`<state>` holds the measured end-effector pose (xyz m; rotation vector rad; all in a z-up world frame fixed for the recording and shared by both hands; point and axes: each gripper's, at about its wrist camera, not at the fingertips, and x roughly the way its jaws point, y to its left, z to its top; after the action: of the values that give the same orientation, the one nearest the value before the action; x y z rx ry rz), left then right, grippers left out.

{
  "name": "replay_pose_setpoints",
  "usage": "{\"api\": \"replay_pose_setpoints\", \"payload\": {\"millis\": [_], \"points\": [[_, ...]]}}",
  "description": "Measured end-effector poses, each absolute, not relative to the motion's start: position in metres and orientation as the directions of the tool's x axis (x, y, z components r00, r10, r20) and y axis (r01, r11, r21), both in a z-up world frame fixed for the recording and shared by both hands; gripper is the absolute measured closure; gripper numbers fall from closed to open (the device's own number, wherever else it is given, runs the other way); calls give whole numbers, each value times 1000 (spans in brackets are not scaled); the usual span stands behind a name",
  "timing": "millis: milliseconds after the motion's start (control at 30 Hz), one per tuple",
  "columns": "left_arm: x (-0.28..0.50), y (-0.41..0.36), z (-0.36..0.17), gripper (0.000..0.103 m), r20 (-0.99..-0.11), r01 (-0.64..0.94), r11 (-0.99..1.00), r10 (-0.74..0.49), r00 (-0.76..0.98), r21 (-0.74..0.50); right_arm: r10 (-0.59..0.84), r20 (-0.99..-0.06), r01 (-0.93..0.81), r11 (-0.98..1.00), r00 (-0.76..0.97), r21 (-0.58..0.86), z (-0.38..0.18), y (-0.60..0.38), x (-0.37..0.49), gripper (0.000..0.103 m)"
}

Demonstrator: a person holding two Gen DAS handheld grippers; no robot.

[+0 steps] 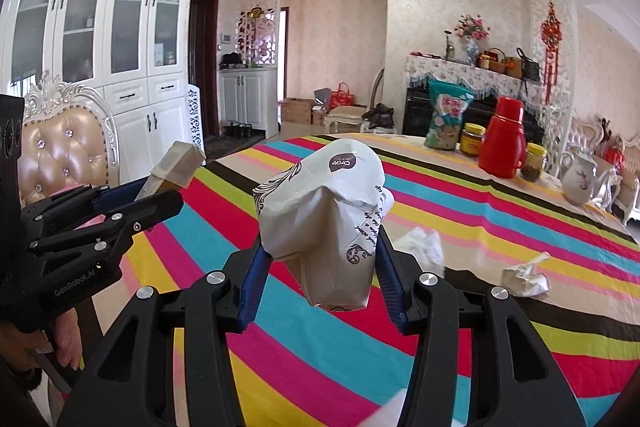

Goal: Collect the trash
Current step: 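Carry the paper box and paper cup over to the pink bin, then open both tools over the bin to drop the box and cup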

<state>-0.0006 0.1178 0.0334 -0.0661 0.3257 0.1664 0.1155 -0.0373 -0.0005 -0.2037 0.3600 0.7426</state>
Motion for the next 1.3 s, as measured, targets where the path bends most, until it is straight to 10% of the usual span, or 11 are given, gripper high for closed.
{"api": "replay_pose_setpoints", "payload": {"millis": [1300], "points": [[-196, 377, 0, 71, -460, -644, 761, 546, 700, -77, 861, -463, -972, 236, 209, 0, -30, 258, -3, 55]]}}
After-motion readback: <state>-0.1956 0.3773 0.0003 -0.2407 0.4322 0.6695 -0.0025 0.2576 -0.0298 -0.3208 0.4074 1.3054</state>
